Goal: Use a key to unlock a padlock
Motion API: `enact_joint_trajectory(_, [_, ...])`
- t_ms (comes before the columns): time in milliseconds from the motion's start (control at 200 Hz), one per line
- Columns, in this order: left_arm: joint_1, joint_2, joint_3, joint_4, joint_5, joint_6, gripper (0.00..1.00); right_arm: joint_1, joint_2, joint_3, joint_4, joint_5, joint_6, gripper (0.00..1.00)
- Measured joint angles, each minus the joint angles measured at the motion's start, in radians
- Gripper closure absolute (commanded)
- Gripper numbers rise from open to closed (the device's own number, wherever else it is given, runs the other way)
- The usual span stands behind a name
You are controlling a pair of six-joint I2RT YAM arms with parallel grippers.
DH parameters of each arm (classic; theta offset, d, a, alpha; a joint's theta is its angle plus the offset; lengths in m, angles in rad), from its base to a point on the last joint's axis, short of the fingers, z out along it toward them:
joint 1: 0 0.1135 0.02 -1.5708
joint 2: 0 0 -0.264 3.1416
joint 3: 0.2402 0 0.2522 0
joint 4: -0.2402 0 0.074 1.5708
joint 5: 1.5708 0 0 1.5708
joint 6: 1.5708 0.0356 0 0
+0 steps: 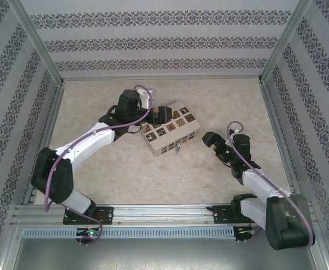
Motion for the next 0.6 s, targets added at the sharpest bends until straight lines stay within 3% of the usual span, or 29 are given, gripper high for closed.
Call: enact_joint_trajectory(600, [-0.007,0.288,0.232,-0.068,0.069,0.068,0.01,-0.006,0.003,0.0,-0.032,-0.018,-0.012,0.01])
